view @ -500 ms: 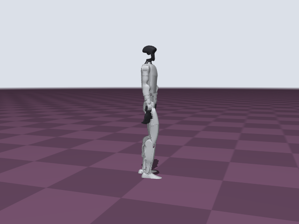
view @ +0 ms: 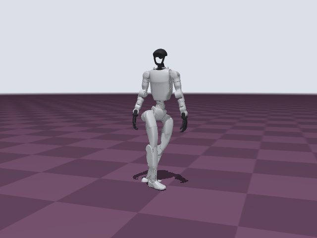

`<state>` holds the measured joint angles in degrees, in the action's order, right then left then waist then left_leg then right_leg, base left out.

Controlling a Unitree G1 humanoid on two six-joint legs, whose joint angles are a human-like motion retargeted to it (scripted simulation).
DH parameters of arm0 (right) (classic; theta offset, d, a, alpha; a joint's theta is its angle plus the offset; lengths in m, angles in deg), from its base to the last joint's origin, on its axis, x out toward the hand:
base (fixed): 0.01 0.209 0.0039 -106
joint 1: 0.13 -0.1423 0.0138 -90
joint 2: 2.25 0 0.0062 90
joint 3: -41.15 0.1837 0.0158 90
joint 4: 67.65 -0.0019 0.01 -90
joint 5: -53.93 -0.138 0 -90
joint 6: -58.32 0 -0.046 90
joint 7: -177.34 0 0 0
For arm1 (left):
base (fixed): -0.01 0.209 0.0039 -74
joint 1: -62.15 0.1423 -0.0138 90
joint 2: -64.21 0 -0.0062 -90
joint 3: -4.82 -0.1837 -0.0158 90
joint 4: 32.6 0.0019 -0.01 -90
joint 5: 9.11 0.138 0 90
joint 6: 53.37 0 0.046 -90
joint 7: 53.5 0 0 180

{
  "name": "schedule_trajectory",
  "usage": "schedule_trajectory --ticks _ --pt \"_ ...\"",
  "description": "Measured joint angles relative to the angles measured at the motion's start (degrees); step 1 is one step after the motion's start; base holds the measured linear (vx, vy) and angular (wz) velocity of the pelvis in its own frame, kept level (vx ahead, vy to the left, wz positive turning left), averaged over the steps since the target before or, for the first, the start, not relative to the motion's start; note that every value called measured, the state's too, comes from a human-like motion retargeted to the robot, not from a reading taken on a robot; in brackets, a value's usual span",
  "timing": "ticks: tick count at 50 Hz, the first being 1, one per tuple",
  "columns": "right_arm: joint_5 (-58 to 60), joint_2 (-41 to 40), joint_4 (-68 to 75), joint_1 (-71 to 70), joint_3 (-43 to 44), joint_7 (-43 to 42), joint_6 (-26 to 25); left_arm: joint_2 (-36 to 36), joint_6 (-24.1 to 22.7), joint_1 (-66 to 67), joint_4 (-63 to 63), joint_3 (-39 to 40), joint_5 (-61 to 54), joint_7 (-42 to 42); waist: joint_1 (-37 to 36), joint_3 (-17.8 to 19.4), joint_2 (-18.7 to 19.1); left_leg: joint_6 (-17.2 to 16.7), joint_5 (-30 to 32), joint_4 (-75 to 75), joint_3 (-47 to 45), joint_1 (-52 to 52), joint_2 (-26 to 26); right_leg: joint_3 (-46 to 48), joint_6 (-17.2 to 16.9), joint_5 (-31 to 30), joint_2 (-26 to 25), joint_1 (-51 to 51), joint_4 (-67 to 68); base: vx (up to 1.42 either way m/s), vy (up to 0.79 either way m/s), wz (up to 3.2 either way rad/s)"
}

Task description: In place motions

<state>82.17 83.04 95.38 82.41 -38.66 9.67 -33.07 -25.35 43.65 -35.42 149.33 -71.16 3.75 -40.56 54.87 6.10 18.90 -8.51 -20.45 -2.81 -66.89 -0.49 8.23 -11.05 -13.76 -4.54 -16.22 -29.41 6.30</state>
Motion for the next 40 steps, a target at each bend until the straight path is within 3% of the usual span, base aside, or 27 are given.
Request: schedule_trajectory --ticks 8,18,28,40 --pt "-9.79 2.84 12.72 7.44 8.79 -5.25 -3.02 2.17 -1.22 -7.09 -4.84 -2.95 -2.44 -0.56 2.16 0.48 0.77 -1.41 0.58 -0.71 -1.54 0.68 1.1 1.65 -1.24 2.2 -0.59 -0.12 0.37 0.04 -0.01 -0.23" --pt "-8.92 0.55 17.13 10.43 7.92 -2.18 -2.88 7.58 -4.35 -9.73 -6.39 -6.66 -2.63 2.13 2.13 0.02 1.5 -1.02 -0.25 -0.96 -1.91 -0.64 0.28 0.09 -1.24 2.13 0.18 -0.92 0.16 -0.02 0.04 -0.06" --pt "-4.73 0.86 13.94 7.47 4.95 0.04 -3.97 7.67 -3.53 -7.93 -4.32 -6.44 1.24 2.64 -1.63 -0.85 2.26 0.92 0.11 -0.68 2.33 -1.63 1.12 0.8 4.96 0.12 1.05 0.99 -0.32 0.02 -0.03 0.69" --pt "-6.31 2.25 11.66 6.17 5.23 3.14 -4.09 4.31 -2.05 -6.04 -1.51 -2.28 -0.58 1.8 -13.12 -5.0 -0.32 5.55 1.28 -2.9 18.2 -4.08 2.24 7.85 10.47 2.86 5.53 8.56 -1.9 0.08 -0.12 1.63"
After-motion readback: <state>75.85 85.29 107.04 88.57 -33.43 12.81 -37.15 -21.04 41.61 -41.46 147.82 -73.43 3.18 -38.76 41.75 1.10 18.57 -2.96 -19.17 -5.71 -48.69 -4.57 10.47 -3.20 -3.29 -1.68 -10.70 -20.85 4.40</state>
